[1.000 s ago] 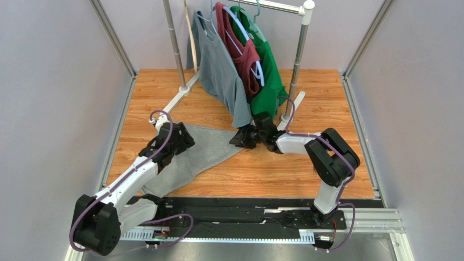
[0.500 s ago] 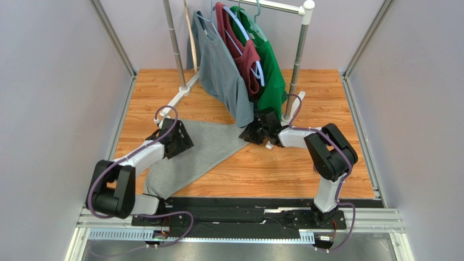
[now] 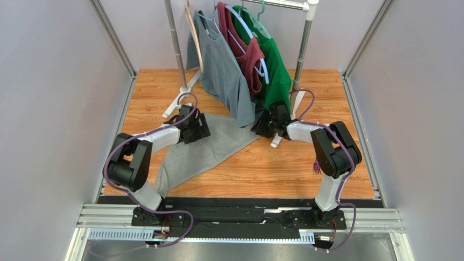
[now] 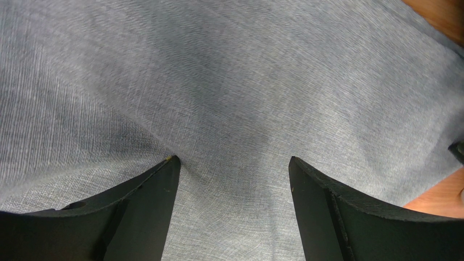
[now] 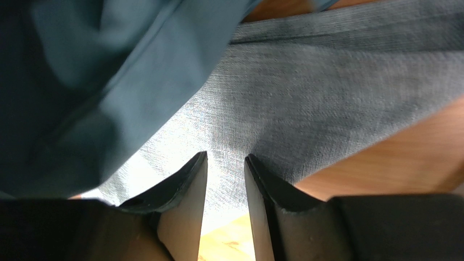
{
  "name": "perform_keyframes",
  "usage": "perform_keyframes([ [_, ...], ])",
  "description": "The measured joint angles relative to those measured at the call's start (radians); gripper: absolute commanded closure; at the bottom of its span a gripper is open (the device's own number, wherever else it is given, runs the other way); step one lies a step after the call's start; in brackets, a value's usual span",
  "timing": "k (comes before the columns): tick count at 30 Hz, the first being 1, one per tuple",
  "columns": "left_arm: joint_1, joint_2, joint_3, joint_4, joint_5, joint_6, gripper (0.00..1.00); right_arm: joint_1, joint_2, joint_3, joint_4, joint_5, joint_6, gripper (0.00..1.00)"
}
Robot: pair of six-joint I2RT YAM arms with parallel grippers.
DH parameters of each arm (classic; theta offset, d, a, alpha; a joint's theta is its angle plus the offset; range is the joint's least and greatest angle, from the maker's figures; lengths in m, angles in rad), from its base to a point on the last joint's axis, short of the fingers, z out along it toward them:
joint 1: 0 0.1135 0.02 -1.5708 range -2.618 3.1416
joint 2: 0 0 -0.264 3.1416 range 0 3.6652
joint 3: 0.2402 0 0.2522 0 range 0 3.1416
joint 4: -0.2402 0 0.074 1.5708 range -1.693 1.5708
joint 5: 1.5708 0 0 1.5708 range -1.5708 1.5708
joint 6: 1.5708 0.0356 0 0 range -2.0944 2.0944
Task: Fold the napkin, place the utensils inside, and roll it up
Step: Adjust the napkin at the center of the board.
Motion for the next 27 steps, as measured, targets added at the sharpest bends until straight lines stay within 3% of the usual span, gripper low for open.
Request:
perform_keyframes([
  [6, -0.041, 0.092, 0.100, 0.018, 0.017, 0.042, 0.18, -0.089, 0.000, 0.019, -0.023, -0.002, -0.030, 0.61],
  [10, -0.042, 0.058, 0.108, -0.013, -0.016, 0.079, 0.17, -0.098, 0.000, 0.031, -0.033, -0.032, -0.057, 0.60],
  [16, -0.040, -0.193, 0.055, -0.115, -0.109, 0.103, 0.17, -0.075, -0.002, 0.034, -0.024, -0.069, -0.068, 0.60],
  [19, -0.040, -0.338, -0.021, -0.176, -0.154, 0.082, 0.18, -0.034, -0.029, 0.001, 0.012, -0.082, -0.063, 0.60],
  [27, -0.026, -0.547, -0.258, -0.336, -0.208, -0.003, 0.21, 0.115, -0.113, -0.134, 0.117, -0.127, -0.010, 0.60],
])
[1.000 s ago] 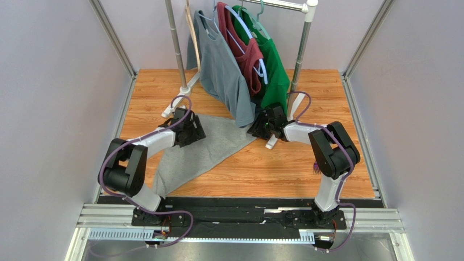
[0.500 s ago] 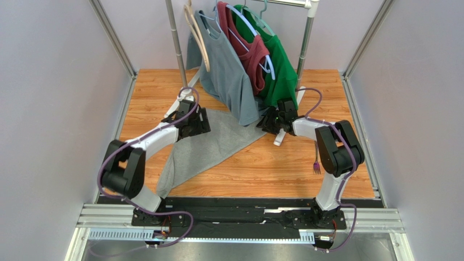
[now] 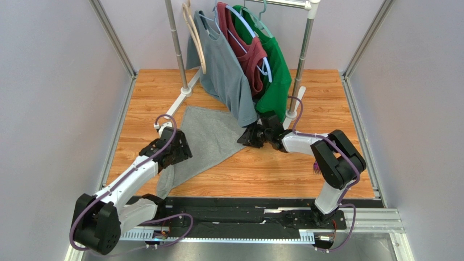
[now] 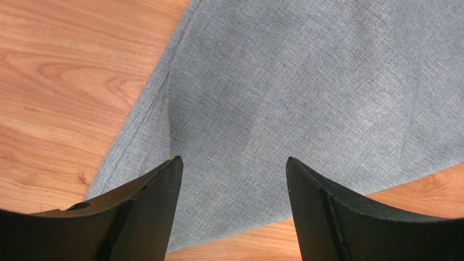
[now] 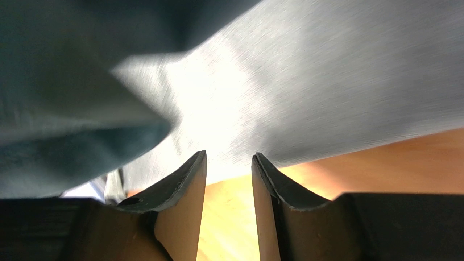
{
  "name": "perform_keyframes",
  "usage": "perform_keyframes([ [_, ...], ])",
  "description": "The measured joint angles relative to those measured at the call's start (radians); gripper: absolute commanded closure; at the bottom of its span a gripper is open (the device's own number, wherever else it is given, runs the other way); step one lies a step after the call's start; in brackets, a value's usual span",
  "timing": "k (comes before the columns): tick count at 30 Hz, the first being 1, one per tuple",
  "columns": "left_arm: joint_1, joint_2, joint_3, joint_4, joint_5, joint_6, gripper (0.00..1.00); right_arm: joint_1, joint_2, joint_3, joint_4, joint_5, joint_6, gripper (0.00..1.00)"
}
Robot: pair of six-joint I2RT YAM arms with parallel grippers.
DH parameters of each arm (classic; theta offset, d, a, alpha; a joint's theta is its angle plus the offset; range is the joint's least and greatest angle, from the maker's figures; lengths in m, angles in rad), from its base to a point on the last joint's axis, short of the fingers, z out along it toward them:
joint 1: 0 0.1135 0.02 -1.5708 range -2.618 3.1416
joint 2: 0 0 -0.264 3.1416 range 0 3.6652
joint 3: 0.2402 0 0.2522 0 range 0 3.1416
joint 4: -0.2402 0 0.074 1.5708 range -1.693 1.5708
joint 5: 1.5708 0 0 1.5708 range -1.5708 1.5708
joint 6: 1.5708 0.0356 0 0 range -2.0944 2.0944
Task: Fold the napkin, place the utensils inside, and roll it up
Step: Adjust the napkin at the center of the board.
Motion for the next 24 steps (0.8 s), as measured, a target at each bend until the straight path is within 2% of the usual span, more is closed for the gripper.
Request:
perform_keyframes([
  [4, 0.021, -0.016, -0.008, 0.030, 0.018, -0.019, 0.21, 0.105, 0.000, 0.003, 0.032, -0.010, 0.008, 0.60],
  [8, 0.094, 0.108, -0.004, 0.107, 0.061, -0.040, 0.21, 0.168, 0.009, 0.029, 0.059, -0.024, 0.008, 0.60],
  [11, 0.126, 0.217, -0.003, 0.158, 0.089, -0.051, 0.20, 0.178, 0.037, 0.061, 0.084, -0.025, 0.008, 0.60],
  [24, 0.175, 0.491, 0.229, 0.216, 0.125, -0.024, 0.21, 0.178, 0.180, 0.134, 0.066, 0.016, 0.021, 0.61],
])
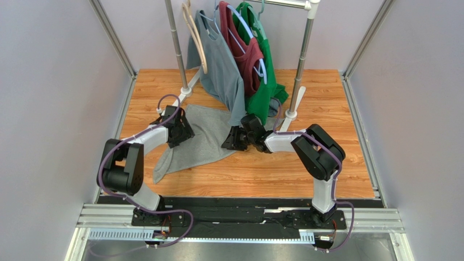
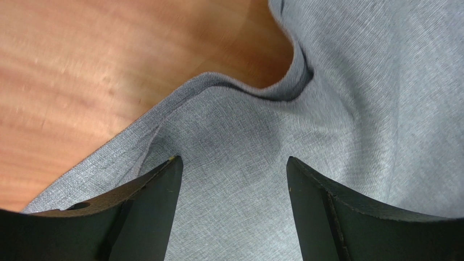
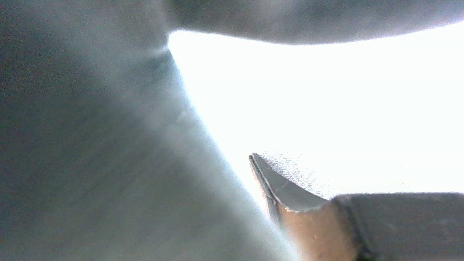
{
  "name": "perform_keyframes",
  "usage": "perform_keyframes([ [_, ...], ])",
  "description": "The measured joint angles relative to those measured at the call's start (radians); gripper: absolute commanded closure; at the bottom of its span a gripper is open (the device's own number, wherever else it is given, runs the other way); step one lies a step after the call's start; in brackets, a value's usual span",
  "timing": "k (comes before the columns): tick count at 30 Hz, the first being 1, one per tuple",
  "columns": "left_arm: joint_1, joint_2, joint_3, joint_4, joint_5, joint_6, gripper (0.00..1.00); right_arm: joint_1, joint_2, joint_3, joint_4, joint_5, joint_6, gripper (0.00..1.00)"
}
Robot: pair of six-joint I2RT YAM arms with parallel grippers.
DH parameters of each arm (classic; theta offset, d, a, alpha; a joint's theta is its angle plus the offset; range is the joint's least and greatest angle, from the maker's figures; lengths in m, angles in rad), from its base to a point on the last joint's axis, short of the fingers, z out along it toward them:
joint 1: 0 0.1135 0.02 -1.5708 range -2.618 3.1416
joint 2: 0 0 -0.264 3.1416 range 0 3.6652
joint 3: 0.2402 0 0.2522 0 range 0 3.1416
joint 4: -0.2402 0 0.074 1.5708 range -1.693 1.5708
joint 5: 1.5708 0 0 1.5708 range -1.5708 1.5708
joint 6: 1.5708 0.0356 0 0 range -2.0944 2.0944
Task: Fold the napkin, place the utensils inside, and roll it up
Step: Adjust the napkin at the center of the board.
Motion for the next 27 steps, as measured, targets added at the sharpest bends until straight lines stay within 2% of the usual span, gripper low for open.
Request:
perform_keyframes([
  [8, 0.025, 0.163, 0.187, -0.027, 0.047, 0.069, 0.21, 0.000, 0.027, 0.049, -0.035, 0.022, 0.037, 0.61],
  [13, 0.032, 0.143, 0.199, -0.036, 0.062, 0.098, 0.19, 0.000, 0.038, 0.080, -0.050, 0.019, 0.033, 0.61],
  [16, 0.031, 0.029, 0.178, -0.066, 0.028, 0.110, 0.17, 0.000, 0.037, 0.099, -0.067, 0.017, 0.009, 0.61],
  [17, 0.032, -0.070, 0.154, -0.083, -0.007, 0.113, 0.14, 0.000, 0.035, 0.103, -0.074, 0.016, 0.000, 0.61],
  [18, 0.032, -0.090, 0.151, -0.089, -0.014, 0.113, 0.14, 0.000, 0.031, 0.106, -0.082, 0.016, -0.008, 0.61],
  [20, 0.050, -0.225, 0.107, -0.102, -0.040, 0.109, 0.15, 0.000, 0.021, 0.106, -0.093, 0.013, -0.021, 0.61],
  [27, 0.245, -0.563, -0.159, -0.244, -0.115, -0.018, 0.25, -0.002, 0.011, 0.138, -0.123, -0.031, -0.030, 0.61],
])
